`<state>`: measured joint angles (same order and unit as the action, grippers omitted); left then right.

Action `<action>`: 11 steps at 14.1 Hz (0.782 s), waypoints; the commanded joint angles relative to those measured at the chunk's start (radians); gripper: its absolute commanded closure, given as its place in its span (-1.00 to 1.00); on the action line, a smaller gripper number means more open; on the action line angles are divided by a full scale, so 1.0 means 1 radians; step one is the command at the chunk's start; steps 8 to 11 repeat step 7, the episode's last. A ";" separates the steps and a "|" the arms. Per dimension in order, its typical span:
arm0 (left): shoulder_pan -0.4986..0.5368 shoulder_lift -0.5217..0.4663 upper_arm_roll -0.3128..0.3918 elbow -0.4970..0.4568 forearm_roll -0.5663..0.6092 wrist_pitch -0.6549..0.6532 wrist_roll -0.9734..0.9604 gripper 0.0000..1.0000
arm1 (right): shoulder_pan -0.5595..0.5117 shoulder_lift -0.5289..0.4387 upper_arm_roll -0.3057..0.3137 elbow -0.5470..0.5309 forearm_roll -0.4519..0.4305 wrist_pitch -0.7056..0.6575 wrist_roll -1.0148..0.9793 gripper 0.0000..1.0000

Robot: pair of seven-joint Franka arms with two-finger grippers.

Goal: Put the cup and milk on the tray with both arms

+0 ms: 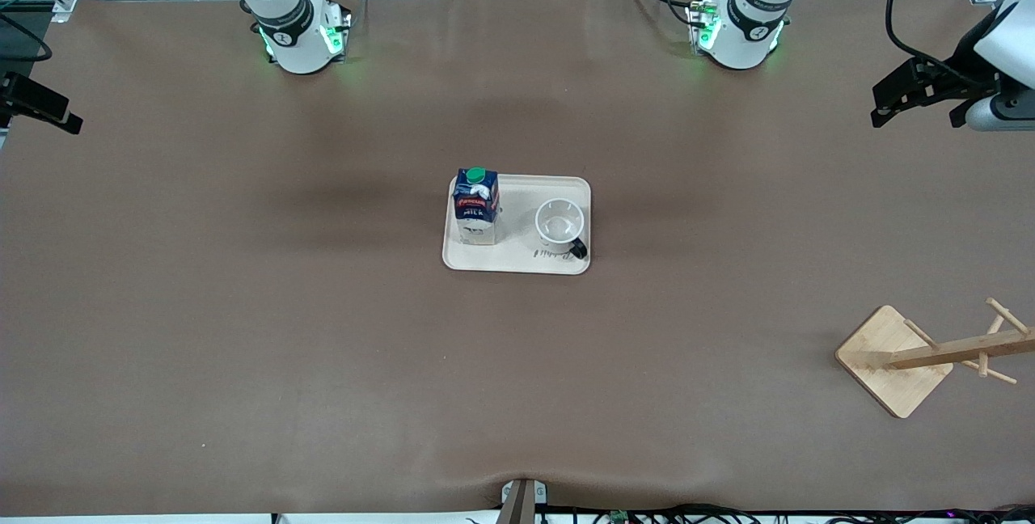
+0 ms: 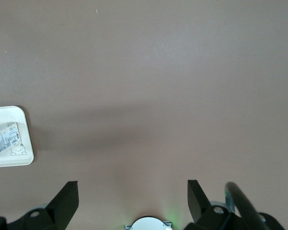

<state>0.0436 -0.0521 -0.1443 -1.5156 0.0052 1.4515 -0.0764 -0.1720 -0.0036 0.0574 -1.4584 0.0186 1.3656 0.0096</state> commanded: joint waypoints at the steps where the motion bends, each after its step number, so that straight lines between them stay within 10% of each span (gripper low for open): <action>1: 0.004 -0.014 0.002 0.006 -0.021 -0.017 0.003 -1.00 | -0.024 0.017 0.013 0.024 0.000 -0.013 -0.011 -1.00; 11: 0.002 -0.012 0.002 0.020 -0.021 -0.017 0.000 -1.00 | -0.015 0.017 0.013 0.044 -0.003 -0.016 -0.010 -1.00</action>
